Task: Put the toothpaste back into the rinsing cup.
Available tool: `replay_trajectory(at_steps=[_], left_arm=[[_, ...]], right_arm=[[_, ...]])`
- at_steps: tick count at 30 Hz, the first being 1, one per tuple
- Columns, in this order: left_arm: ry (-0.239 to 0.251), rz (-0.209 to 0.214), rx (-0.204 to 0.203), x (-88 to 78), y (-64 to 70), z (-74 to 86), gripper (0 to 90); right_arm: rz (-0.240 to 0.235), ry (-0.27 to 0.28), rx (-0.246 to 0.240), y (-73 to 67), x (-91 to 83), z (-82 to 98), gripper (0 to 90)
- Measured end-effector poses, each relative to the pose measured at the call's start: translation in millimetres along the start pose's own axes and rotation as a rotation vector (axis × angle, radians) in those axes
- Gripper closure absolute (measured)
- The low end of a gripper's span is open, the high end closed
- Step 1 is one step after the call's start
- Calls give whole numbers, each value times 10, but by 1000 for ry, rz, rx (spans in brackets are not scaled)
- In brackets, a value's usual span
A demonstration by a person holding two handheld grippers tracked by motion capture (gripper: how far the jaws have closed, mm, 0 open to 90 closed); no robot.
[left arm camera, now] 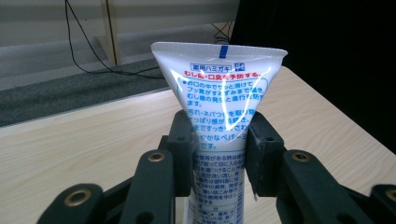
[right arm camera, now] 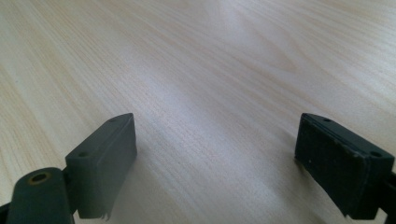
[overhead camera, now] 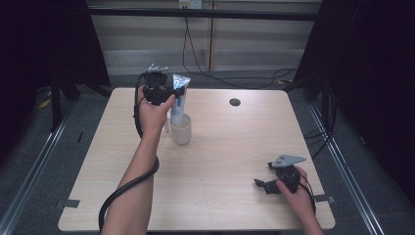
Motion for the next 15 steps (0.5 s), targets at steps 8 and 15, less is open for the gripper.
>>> replay_trajectory(at_steps=[8, 15], left_arm=[[2, 1, 7, 54, 5, 11, 672], [-1, -7, 11, 102, -1, 42, 672]], right_arm=[[0, 2, 0, -1, 1, -1, 124], [1, 0, -3, 0, 0, -1, 124]])
Point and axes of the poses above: each handheld gripper's, and its own axes: x roughly forward along the jaws, z roughly out of its underside, y roughly to its right, the point moved 6 cm from there along x, roughly forward along the jaws, and after that the axes turned 8 degrees about -z, right-handed, at the moved point
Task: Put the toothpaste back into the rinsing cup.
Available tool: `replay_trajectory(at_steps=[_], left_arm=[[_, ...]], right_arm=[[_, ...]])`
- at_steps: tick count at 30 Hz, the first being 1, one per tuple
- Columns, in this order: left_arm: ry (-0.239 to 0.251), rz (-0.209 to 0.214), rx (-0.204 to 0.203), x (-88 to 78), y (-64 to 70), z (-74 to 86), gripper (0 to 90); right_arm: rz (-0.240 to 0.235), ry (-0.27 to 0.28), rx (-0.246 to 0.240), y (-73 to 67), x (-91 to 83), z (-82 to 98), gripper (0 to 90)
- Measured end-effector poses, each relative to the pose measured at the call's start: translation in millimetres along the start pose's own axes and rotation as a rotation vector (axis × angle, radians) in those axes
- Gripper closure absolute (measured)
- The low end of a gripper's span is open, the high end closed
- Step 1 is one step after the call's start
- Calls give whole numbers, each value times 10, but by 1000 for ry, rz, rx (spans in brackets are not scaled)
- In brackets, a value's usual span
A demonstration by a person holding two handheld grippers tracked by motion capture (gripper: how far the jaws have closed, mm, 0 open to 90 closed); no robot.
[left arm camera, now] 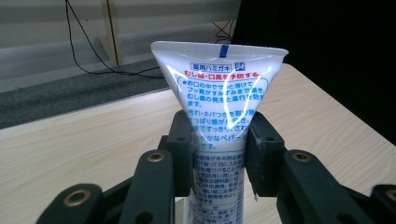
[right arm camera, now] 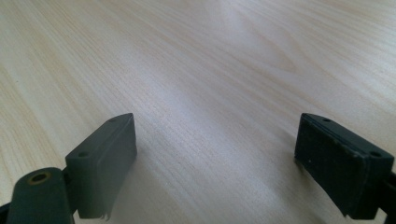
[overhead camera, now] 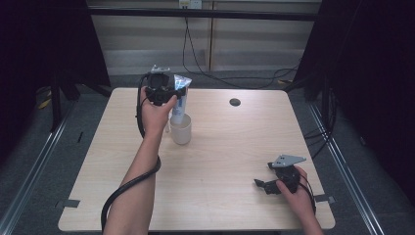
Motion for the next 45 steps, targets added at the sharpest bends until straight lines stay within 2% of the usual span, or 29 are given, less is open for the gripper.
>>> replay_trajectory(at_steps=[26, 38, 45], left_arm=[[0, -33, -9, 147, -38, 192, 667], [-15, -43, -4, 187, -44, 302, 666], [-21, -43, -16, 207, -58, 363, 666]], right_arm=[[-3, -1, -3, 0, -1, 1, 125], [-2, -1, -4, 1, -1, 1, 125], [-1, -1, -3, 1, -1, 1, 125]])
Point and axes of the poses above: each handheld gripper's, and its own axes: x roughly forward along the jaws, z roughly out of its underside, y roughly to its right, the point moved 6 cm from there along x, roughly forward along the jaws, and after that the axes turned 8 degrees about -z, right-handed, at the moved point
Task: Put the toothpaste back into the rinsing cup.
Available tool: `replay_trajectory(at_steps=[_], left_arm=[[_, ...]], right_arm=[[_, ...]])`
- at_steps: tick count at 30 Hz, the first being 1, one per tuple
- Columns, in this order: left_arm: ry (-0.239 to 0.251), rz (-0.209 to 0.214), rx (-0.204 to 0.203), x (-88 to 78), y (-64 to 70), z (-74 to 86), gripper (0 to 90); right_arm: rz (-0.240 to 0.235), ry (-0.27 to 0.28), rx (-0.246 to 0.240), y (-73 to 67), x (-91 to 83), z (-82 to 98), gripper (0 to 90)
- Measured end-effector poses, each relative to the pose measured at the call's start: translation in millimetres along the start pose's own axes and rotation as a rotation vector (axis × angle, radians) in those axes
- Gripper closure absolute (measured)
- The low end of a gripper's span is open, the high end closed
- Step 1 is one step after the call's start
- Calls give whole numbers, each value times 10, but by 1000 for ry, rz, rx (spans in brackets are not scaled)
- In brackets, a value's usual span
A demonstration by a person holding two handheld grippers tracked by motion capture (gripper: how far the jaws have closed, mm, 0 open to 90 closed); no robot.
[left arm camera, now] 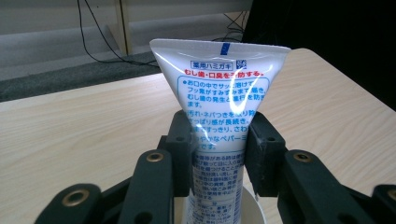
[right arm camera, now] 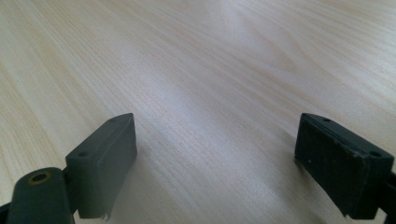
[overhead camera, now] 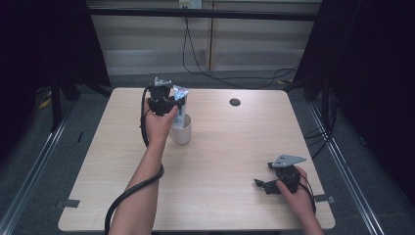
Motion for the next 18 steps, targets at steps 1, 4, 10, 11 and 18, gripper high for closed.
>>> replay_trajectory(at_steps=[1, 4, 10, 11, 18], left_arm=[[0, -1, -2, 0, -3, 6, 666], [-4, -2, 0, 10, -4, 32, 665], [-9, 0, -9, 29, 2, 92, 665], [-10, -2, -12, 33, 3, 102, 665], [-18, -10, -6, 41, 7, 149, 665]], right_arm=[[-1, 0, 0, 0, 0, 0, 125], [-1, 0, 0, 0, 0, 0, 125], [0, 0, 0, 0, 0, 0, 125], [-1, -1, 0, 0, 0, 0, 124], [0, 0, 0, 0, 0, 0, 125]])
Point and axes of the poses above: each handheld gripper's, and its own axes: x roughly forward along the jaws, z roughly out of its underside, y roughly to its right, the point moved 6 cm from there along x, roughly forward along the jaws, and after that the axes turned 8 degrees about -z, right-handed, at the moved point
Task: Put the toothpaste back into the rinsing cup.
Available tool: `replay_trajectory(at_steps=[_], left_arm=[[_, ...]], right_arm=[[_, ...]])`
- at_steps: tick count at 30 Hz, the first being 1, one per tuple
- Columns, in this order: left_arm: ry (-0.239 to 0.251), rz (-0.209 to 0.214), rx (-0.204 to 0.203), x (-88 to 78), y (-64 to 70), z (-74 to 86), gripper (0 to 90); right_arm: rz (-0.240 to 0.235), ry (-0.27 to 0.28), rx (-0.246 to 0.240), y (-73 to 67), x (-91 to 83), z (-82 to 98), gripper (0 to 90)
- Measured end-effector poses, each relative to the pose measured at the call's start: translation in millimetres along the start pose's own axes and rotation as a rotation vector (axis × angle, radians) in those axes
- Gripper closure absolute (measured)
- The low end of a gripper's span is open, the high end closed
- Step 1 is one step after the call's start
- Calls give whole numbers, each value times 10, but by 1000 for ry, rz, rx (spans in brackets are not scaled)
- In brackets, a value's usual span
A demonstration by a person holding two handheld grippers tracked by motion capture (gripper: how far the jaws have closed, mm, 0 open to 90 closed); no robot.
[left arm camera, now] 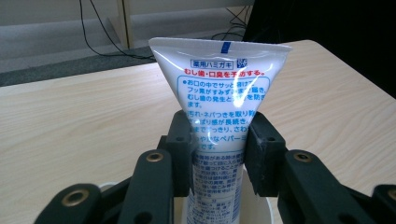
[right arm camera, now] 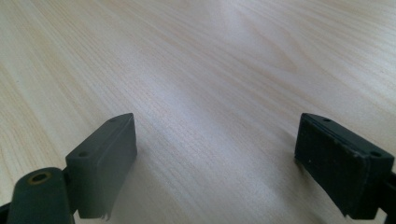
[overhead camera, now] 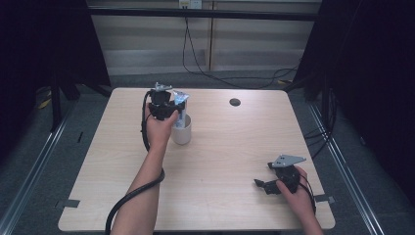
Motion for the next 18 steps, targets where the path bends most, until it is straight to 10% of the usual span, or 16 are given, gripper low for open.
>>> replay_trajectory(at_steps=[18], left_arm=[[-12, -5, -7, -2, -29, 155, 664]], right_arm=[[0, 0, 0, 0, 0, 0, 124]])
Point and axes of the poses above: each handheld gripper's, and its own axes: x roughly forward along the jaws, z roughly out of its underside, y roughly to its right, the point moved 6 cm from there along x, roughly forward along the jaws, and after that the axes turned 8 degrees about -z, right-handed, at the moved point
